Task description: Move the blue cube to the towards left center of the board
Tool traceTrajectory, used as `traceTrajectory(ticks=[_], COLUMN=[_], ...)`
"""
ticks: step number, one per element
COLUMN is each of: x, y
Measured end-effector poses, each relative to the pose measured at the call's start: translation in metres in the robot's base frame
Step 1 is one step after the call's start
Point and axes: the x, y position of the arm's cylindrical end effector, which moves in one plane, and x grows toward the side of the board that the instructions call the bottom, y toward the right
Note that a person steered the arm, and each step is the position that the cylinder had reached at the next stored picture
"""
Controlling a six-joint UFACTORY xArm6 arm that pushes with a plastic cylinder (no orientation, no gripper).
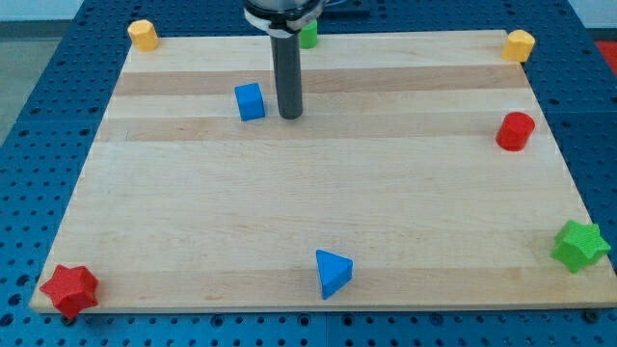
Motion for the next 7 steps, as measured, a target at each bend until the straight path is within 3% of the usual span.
traceTrajectory(ticks=[4, 7], x=[-0.004, -0.037], y=[-0.071, -0.092])
